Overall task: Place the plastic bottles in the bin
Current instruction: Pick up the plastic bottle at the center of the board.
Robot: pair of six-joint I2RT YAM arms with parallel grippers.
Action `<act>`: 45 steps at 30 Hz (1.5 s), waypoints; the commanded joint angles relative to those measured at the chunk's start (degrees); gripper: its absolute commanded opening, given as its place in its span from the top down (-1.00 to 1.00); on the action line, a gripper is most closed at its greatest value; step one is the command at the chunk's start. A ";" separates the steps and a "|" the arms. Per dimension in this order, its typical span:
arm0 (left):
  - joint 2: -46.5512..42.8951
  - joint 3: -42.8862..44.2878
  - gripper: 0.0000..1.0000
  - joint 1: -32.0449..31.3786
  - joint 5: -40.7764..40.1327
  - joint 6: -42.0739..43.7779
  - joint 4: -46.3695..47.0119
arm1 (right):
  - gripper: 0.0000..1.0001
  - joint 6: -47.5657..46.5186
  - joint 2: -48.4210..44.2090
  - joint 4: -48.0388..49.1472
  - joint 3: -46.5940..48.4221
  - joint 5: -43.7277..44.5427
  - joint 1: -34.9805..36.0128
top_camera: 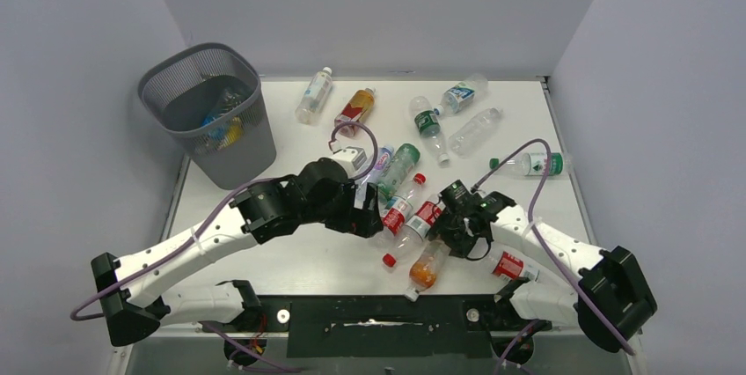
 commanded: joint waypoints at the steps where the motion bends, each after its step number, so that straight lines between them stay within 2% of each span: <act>1: 1.02 2.58 -0.83 -0.23 5.32 1.05 5.51 | 0.11 -1.17 -5.06 -2.45 4.25 3.30 1.63; 7: 1.89 2.98 -0.83 -0.30 6.89 0.56 9.72 | 0.11 -8.16 -9.56 -6.00 10.04 5.10 1.97; 11: 1.44 0.57 -0.83 -0.32 7.74 -0.20 15.85 | 0.10 -13.44 -9.59 -5.86 15.42 4.71 1.75; 17: 0.70 -4.87 -0.83 -0.32 11.25 -0.19 27.53 | 0.10 -17.75 -8.65 -1.22 19.41 -1.17 0.89; 20: 1.21 -5.44 -0.83 -0.41 11.83 0.21 30.52 | 0.10 -18.76 -8.20 1.23 20.01 -4.93 0.07; 26: 2.71 -3.91 -0.83 -0.85 7.37 2.05 28.30 | 0.10 -19.18 -7.58 4.89 22.15 -9.89 -1.23; 45: 6.43 -1.07 -0.83 -3.62 1.02 3.87 24.89 | 0.10 -15.78 -4.57 13.29 25.56 -16.52 -2.20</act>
